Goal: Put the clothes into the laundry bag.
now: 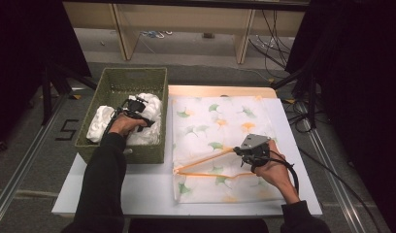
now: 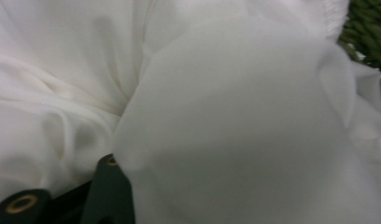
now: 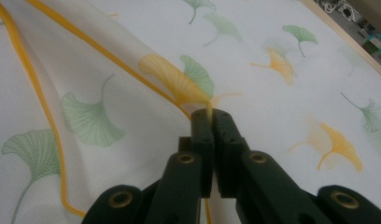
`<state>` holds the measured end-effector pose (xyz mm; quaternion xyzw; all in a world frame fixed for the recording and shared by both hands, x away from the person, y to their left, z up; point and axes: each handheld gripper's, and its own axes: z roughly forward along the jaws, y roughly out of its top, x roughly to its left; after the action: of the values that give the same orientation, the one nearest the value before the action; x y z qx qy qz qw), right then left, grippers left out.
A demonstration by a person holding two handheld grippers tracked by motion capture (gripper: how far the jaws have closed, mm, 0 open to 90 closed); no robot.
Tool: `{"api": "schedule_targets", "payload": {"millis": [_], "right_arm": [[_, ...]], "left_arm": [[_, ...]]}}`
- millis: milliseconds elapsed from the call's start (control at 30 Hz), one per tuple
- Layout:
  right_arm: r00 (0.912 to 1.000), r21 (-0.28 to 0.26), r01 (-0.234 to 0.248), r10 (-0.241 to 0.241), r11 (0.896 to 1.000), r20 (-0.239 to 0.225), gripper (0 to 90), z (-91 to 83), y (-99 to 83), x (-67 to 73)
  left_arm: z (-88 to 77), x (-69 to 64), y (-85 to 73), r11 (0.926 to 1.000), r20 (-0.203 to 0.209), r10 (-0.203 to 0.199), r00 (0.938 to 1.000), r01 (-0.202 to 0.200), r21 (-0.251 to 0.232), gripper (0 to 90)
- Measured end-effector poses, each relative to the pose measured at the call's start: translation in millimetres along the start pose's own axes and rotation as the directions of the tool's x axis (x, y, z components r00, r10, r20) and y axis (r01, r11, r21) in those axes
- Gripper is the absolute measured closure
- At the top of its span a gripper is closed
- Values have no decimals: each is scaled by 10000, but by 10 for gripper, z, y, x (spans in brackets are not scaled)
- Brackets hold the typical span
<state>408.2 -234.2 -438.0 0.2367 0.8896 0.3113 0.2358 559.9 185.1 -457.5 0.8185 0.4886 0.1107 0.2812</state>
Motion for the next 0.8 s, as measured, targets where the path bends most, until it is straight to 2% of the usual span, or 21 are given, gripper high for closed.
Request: {"api": "schedule_targets", "payload": {"millis": [33,100,167,333,400,467,533,600,700,733,767,800], "right_arm": [[10000,7,2,-2,10000,5,891,-3,0,0],[10000,-42,12,-12,10000,25,891,-8,1,6],[10000,-59,-1,1,10000,38,892,-12,0,11],[10000,-56,-1,1,10000,47,893,-10,1,12],[10000,-43,19,-19,10000,62,892,-9,3,13],[10000,-33,12,-12,10000,42,893,-7,5,14],[10000,-44,29,-29,10000,47,893,-10,3,17],[9999,-116,142,-142,9998,39,892,-12,5,0],[10000,-190,57,-56,9998,46,893,-21,1,-13],[10000,-185,61,-61,9998,43,893,-24,0,-15],[9995,-125,-317,318,9994,83,893,-33,-6,6],[10000,-150,-51,51,9999,5,893,-24,-5,-18]], "left_arm": [[10,-5,7,9999,-179,113,9998,-111,99,443],[42,-21,4,10000,-407,40,9992,-37,87,359],[62,-24,2,9999,-529,43,9986,-36,121,320],[102,-25,6,9998,-703,107,9975,-94,189,283],[89,-33,21,9992,-776,181,9968,-152,377,361],[73,-45,29,9992,-875,240,9959,-210,345,478],[58,-39,28,9997,-872,157,9961,-142,178,537],[33,-32,29,10000,-911,37,9958,-32,63,561],[-19,-8,37,9993,-739,-238,9970,215,-314,591],[-48,4,39,9980,-622,-408,9972,377,-506,597],[-94,31,37,9946,-291,-684,9972,659,-796,601],[-126,46,34,9934,-156,-718,9973,701,-912,603]]}}
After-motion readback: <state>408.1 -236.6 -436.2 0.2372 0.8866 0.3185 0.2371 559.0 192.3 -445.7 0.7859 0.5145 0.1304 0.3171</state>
